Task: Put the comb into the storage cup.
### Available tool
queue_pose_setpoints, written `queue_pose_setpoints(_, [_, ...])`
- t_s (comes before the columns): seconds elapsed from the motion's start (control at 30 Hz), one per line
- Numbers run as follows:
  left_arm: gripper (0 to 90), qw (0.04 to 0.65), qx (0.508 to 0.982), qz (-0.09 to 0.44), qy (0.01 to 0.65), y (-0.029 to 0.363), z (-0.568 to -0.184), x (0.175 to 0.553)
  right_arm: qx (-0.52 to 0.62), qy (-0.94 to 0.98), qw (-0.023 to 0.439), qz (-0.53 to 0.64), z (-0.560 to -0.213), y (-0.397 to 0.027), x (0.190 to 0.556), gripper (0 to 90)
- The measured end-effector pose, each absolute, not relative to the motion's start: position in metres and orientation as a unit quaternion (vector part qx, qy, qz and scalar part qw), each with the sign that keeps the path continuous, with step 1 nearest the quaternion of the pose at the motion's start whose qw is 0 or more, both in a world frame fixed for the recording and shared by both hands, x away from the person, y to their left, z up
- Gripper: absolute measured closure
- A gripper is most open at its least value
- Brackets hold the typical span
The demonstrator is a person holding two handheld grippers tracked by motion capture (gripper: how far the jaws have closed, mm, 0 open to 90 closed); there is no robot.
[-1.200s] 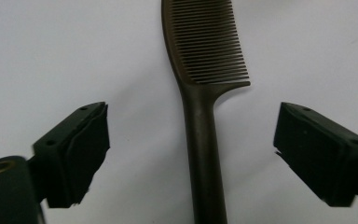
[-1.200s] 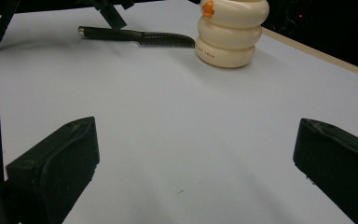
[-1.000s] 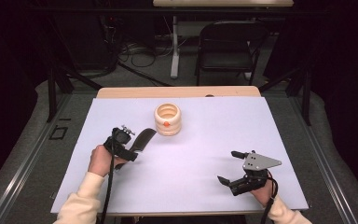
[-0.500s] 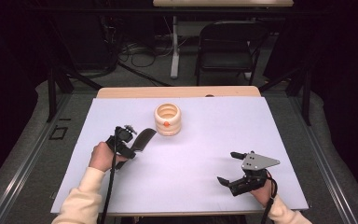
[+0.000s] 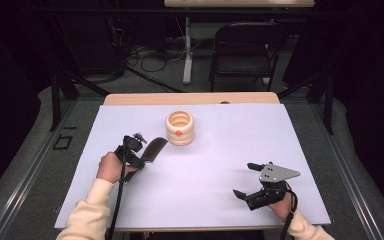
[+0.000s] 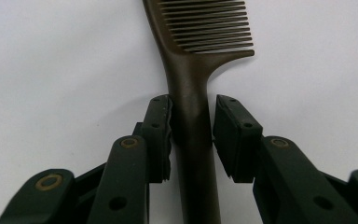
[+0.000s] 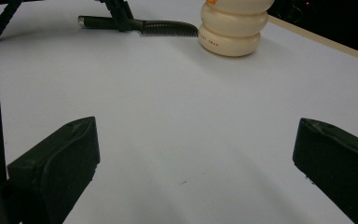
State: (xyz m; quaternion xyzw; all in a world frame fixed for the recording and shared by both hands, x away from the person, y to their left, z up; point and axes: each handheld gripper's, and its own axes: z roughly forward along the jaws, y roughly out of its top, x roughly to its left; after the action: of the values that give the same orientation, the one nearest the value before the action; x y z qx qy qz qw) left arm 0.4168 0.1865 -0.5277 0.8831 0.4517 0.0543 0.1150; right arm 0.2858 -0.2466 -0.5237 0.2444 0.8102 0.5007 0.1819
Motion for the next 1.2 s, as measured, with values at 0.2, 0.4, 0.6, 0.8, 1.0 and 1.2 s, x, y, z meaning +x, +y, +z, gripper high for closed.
queue_pose_setpoints(0.2, [72.4, 0.117, 0.882, 0.053, 0.454, 0.187, -0.528, 0.416, 0.246, 0.811, 0.179, 0.5, -0.524, -0.246, 0.286, 0.0])
queue_pose_setpoints(0.4, [72.8, 0.118, 0.882, 0.056, 0.452, 0.188, -0.527, 0.415, 0.246, 0.811, 0.179, 0.5, -0.524, -0.247, 0.286, 0.0])
queue_pose_setpoints(0.6, [72.8, 0.129, 0.881, 0.064, 0.451, 0.19, -0.523, 0.412, 0.246, 0.811, 0.18, 0.499, -0.524, -0.246, 0.286, 0.0])
queue_pose_setpoints(0.8, [72.7, 0.136, 0.883, 0.068, 0.445, 0.192, -0.52, 0.408, 0.246, 0.811, 0.18, 0.499, -0.524, -0.247, 0.286, 0.0])
queue_pose_setpoints(1.0, [72.8, 0.155, 0.876, 0.087, 0.449, 0.2, -0.516, 0.402, 0.248, 0.811, 0.179, 0.498, -0.524, -0.246, 0.287, 0.0])
queue_pose_setpoints(1.2, [72.8, 0.167, 0.874, 0.096, 0.447, 0.205, -0.51, 0.397, 0.246, 0.811, 0.181, 0.499, -0.524, -0.246, 0.286, 0.0])
